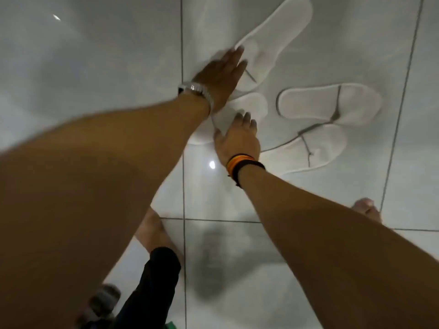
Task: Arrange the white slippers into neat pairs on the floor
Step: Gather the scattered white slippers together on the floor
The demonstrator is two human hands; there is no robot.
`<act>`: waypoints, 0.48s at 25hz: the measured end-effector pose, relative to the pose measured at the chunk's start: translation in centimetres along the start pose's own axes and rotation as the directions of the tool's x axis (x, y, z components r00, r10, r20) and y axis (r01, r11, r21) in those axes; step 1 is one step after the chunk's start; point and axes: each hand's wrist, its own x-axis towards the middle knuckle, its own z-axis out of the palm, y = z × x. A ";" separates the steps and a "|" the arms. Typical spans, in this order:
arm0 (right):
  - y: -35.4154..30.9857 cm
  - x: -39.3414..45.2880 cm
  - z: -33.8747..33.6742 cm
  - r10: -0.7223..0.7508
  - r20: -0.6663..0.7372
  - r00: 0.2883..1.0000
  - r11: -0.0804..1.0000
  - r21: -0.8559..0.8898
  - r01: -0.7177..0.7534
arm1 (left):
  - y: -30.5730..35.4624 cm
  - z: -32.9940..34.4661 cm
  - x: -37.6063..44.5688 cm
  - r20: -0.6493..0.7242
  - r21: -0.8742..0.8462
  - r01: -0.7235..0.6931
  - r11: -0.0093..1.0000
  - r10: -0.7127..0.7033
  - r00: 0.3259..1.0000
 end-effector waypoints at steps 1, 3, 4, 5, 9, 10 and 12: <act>-0.1 0.8 1.6 0.042 -0.003 0.999 0.999 -0.011 -0.042 | -0.3 0.5 2.2 -0.034 0.062 -0.035 0.997 0.038 0.999; 0.2 2.3 3.3 0.098 -0.009 0.995 0.992 -0.085 -0.098 | -0.7 1.3 4.8 -0.022 0.071 -0.064 0.995 0.066 0.998; 0.6 3.1 3.4 0.085 -0.027 0.996 0.986 -0.141 -0.088 | -0.7 1.7 5.5 -0.001 0.051 -0.057 0.997 0.058 0.998; 1.4 4.1 3.2 0.065 -0.044 0.997 0.976 -0.206 -0.073 | -1.0 2.7 5.8 0.022 0.056 -0.035 0.998 0.034 0.999; 4.0 7.7 -0.8 -0.010 -0.012 1.000 0.925 -0.380 0.005 | -3.5 5.4 1.7 -0.003 0.005 0.093 0.996 -0.093 0.996; 4.0 8.8 -2.1 -0.033 0.015 0.999 0.919 -0.392 0.036 | -4.1 5.7 0.1 0.010 -0.034 0.131 0.991 -0.131 0.991; 3.9 10.5 -4.6 -0.064 0.055 0.996 0.915 -0.397 0.080 | -4.1 6.5 -3.3 0.089 -0.104 0.208 0.972 -0.199 0.976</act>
